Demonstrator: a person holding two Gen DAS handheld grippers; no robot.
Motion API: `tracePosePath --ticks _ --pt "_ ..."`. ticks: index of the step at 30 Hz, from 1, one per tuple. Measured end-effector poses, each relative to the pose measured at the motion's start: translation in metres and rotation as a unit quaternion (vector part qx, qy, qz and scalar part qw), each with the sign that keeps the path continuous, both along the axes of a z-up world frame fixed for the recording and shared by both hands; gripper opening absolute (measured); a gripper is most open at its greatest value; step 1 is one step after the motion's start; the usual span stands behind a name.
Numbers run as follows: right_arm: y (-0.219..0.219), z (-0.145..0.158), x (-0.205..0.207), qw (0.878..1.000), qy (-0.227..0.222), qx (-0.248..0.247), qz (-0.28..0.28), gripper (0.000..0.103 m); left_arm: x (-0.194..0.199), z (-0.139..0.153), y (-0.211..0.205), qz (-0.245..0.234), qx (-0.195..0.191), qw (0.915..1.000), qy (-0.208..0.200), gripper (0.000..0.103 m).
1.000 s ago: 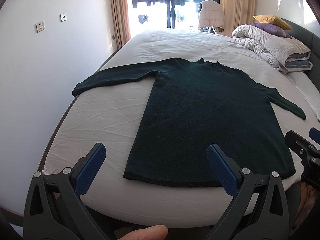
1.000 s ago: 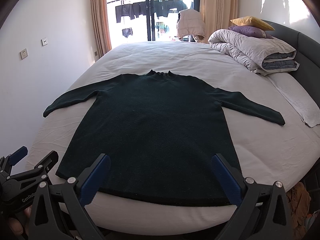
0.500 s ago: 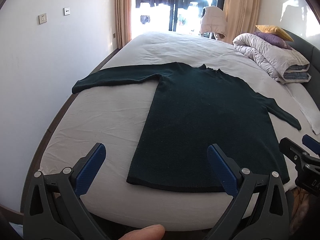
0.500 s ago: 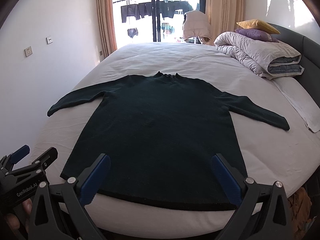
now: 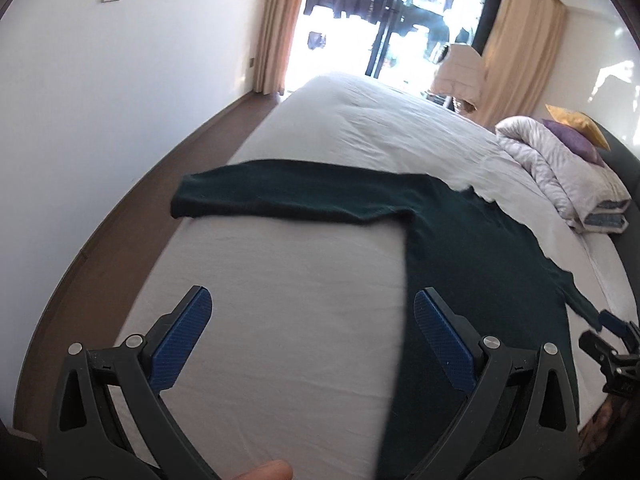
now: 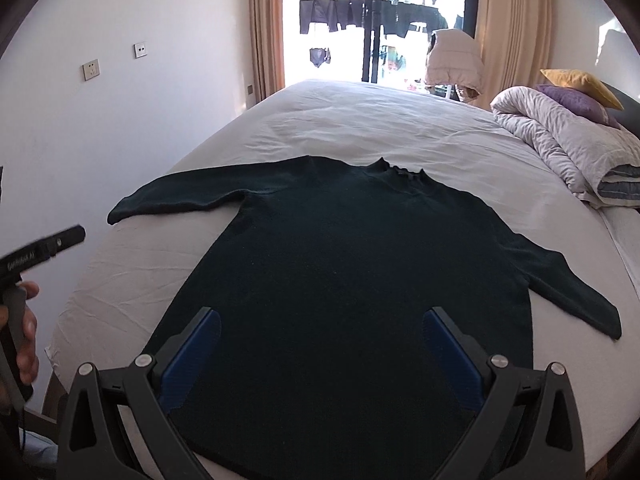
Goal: Fold small clothes
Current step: 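Grasp the sweater's sleeve cuff with the left gripper and lift it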
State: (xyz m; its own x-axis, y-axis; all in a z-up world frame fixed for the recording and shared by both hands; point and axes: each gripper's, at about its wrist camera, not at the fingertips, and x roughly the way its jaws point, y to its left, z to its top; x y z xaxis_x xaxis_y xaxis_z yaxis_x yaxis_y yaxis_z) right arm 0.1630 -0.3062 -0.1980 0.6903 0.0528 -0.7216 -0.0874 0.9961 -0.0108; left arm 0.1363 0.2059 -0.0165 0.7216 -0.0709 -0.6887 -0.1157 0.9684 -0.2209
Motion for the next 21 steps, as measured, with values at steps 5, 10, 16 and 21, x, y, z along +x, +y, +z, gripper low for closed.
tracePosePath --ticks 5,10,16,21 --pt "0.017 -0.017 0.049 0.999 0.021 0.01 0.033 0.093 0.068 -0.022 0.101 0.021 -0.09 0.9956 0.012 0.103" --pt "0.039 -0.034 0.094 0.998 0.035 0.002 0.055 0.074 0.127 -0.075 0.171 0.049 -0.218 0.9732 0.054 0.101" --pt "0.058 -0.05 0.139 0.995 0.051 0.015 0.083 0.043 0.159 -0.141 0.215 0.088 -0.363 0.9251 0.067 0.093" --pt "0.066 -0.061 0.151 0.994 0.061 0.037 0.088 0.041 0.183 -0.183 0.241 0.127 -0.429 0.8918 0.071 0.091"
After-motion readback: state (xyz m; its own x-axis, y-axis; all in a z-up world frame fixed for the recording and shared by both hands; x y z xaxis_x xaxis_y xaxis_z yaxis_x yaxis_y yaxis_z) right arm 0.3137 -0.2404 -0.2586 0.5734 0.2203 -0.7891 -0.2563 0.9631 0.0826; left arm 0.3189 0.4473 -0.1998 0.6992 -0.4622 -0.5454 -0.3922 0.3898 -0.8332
